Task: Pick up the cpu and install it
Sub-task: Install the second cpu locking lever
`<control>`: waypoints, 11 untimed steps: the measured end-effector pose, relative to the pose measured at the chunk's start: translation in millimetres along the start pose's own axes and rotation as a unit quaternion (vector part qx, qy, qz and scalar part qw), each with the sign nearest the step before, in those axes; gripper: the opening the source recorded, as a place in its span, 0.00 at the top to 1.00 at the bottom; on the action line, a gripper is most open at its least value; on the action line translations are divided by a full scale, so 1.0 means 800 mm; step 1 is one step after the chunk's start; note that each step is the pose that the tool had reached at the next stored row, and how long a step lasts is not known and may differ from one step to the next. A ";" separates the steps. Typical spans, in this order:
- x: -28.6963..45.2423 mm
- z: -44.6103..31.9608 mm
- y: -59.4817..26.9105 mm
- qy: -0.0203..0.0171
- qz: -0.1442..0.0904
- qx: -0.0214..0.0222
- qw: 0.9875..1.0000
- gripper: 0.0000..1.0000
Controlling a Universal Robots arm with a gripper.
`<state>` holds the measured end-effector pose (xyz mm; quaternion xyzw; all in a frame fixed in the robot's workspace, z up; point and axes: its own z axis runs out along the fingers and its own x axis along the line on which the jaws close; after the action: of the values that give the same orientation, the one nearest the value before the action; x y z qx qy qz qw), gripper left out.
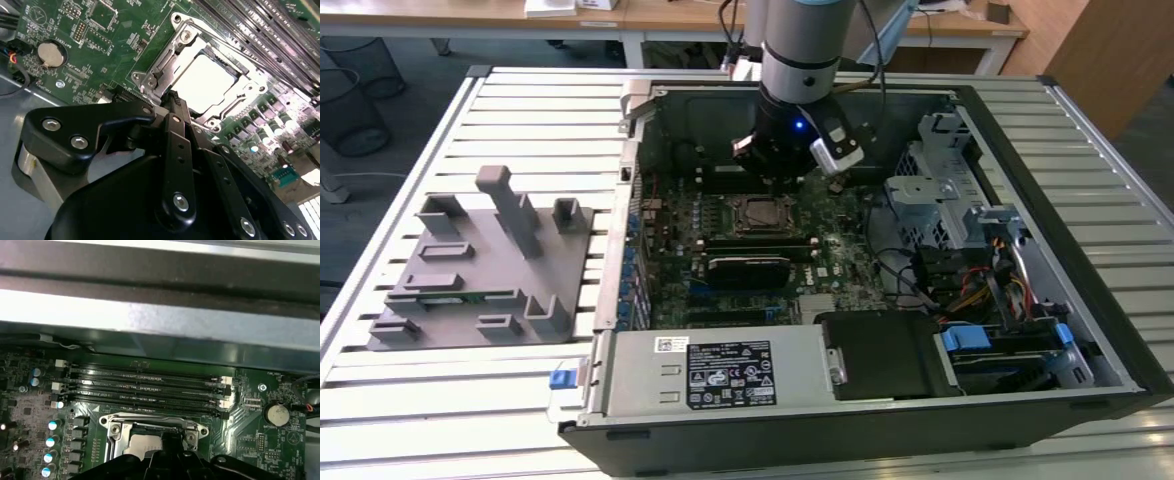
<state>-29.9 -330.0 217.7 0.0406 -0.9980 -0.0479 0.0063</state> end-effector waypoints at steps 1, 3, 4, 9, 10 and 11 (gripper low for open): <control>0.0000 -0.0002 0.000 0.000 0.000 0.000 1.000 0.89; 0.0002 -0.0004 -0.002 0.000 0.000 0.000 1.000 0.89; 0.0003 -0.0006 -0.004 0.000 0.000 0.000 1.000 0.89; 0.0010 -0.0014 -0.013 0.000 0.000 0.000 1.000 0.89; 0.0012 -0.0016 -0.015 0.000 0.000 0.000 1.000 0.89; 0.0014 -0.0018 -0.017 0.000 0.000 0.000 1.000 0.89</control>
<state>-29.9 -343.7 217.9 0.0407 -0.9980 -0.0479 0.0063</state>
